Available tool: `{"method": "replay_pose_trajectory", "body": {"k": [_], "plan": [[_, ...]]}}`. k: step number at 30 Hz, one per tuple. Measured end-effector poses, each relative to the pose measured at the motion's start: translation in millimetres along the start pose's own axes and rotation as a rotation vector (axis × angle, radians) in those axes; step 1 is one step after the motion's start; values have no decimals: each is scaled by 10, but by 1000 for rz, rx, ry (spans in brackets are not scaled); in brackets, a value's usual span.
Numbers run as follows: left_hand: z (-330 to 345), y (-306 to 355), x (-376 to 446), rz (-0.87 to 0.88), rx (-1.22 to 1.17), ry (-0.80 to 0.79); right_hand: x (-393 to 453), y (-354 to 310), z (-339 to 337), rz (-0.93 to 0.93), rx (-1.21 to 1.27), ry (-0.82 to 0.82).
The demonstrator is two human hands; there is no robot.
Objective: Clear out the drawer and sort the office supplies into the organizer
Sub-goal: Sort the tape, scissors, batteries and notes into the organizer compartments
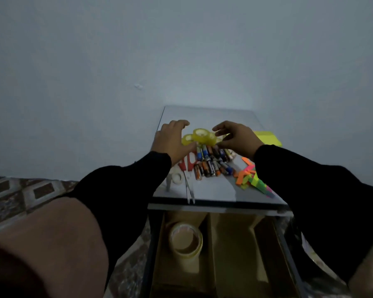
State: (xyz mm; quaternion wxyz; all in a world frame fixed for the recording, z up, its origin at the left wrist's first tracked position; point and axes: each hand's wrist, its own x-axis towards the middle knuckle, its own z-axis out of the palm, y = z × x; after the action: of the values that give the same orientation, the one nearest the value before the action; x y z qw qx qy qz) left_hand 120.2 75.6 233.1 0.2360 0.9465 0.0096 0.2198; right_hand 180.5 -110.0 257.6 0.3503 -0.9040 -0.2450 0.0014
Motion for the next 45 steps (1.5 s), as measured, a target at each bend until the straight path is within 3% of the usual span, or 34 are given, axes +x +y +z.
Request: {"method": "replay_pose_trajectory", "body": {"k": [10,18,28,35,45], "plan": [[435,-272,691,-91,97,-223,752,431,124,87,-101,-34],[558,-251,830,-46,49,-219,901,580,223,83,-148,-119],[582,-222,837,-37,47,-181,960,601,270,87,-258,-106],[289,-105,715,-37,-10,-133,767,434,73,37,-193,27],[-479,170,-116,-16,-107,-138,-138,-210,-203,-58,-119,-34]]}}
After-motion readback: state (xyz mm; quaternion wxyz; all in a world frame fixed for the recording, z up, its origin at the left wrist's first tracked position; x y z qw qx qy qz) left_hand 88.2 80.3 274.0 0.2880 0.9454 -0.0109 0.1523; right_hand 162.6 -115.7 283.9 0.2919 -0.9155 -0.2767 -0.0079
